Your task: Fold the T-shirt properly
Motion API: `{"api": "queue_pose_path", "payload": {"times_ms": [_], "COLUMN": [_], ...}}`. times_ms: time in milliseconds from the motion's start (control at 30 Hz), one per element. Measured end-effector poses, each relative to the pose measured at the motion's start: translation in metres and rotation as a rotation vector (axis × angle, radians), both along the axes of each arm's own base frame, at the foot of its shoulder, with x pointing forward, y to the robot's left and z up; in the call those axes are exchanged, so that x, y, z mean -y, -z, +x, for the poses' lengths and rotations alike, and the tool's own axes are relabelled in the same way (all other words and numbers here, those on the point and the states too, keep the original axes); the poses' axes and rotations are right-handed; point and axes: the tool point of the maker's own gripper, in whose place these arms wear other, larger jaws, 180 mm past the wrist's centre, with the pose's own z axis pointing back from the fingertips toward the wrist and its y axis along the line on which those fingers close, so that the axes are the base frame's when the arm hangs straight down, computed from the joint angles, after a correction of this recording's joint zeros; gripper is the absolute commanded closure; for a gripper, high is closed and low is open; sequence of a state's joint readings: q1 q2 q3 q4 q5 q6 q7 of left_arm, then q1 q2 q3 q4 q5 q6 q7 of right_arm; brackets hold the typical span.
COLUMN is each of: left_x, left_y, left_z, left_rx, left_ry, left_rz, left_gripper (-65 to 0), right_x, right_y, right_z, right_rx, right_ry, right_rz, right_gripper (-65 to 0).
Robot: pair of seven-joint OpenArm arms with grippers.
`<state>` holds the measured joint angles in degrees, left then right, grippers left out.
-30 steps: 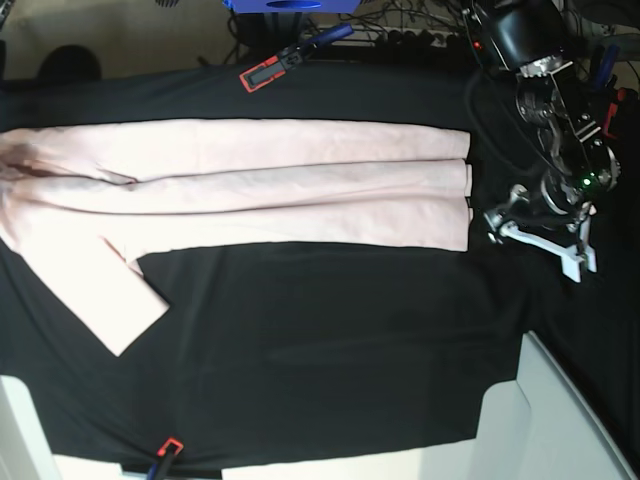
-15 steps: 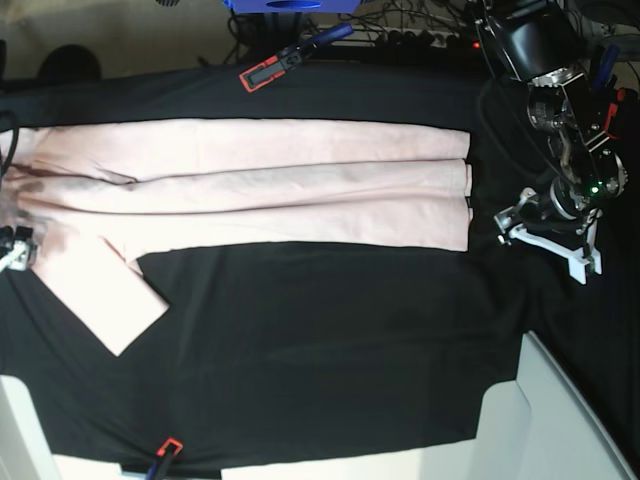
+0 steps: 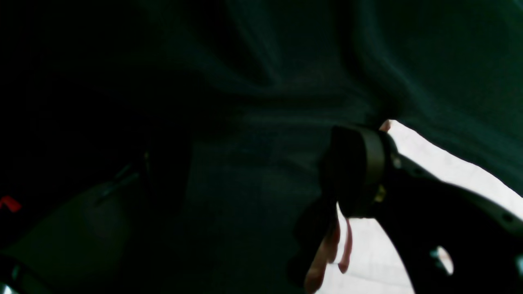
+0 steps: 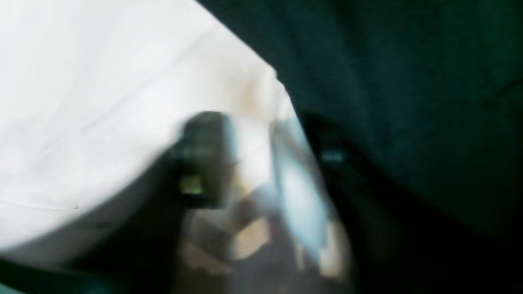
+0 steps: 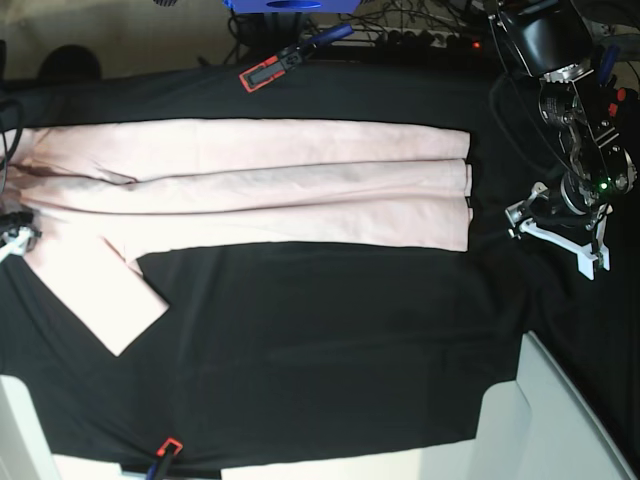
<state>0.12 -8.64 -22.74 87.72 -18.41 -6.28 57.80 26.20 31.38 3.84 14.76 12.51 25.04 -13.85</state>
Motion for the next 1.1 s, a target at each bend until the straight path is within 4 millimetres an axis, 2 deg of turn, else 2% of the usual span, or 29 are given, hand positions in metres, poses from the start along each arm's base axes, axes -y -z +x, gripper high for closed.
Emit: {"api": "queue_pose_path", "payload": {"times_ms": [33, 133, 200, 333, 467, 633, 700, 833, 900, 1100], "left_x": [0.001, 0.008, 0.01, 0.015, 0.038, 0.071, 0.071, 0.056, 0.058, 0.071], "left_y": [-0.001, -0.003, -0.001, 0.021, 0.041, 0.044, 0.038, 0.029, 0.029, 0.051], "left_z": [0.002, 0.013, 0.022, 0.031, 0.04, 0.043, 0.047, 0.053, 0.057, 0.055], "left_rx": [0.007, 0.027, 0.03, -0.018, -0.058, -0.057, -0.024, 0.004, 0.007, -0.039], "left_ry": [-0.001, -0.002, -0.007, -0.023, -0.029, -0.013, -0.02, -0.028, -0.027, -0.044], "left_rz": [-0.003, -0.025, -0.048, -0.112, -0.202, -0.35, -0.398, -0.392, -0.402, -0.458], "left_gripper": [-52.1, -52.4, -52.4, -52.2, -52.2, -52.2, -52.4, -52.2, -52.2, -52.1], "right_x": [0.0, 0.0, 0.0, 0.0, -0.001, -0.001, -0.001, -0.001, -0.001, -0.002], "right_y": [0.0, 0.0, 0.0, 0.0, 0.0, 0.001, 0.001, 0.001, 0.001, 0.001], "right_z": [0.0, 0.0, 0.0, 0.0, 0.0, 0.0, 0.0, -0.002, -0.002, -0.002], "right_rx": [0.002, 0.001, 0.001, 0.002, 0.0, 0.0, 0.0, -0.014, -0.019, -0.022], "right_ry": [0.001, 0.002, 0.001, 0.001, -0.001, -0.001, -0.001, -0.001, -0.002, -0.002], "right_rz": [0.002, 0.001, 0.001, 0.001, 0.001, 0.001, 0.001, 0.003, 0.002, 0.005], "right_gripper": [0.0, -1.7, 0.0, 0.0, 0.0, 0.0, 0.0, 0.0, 0.0, 0.0]}}
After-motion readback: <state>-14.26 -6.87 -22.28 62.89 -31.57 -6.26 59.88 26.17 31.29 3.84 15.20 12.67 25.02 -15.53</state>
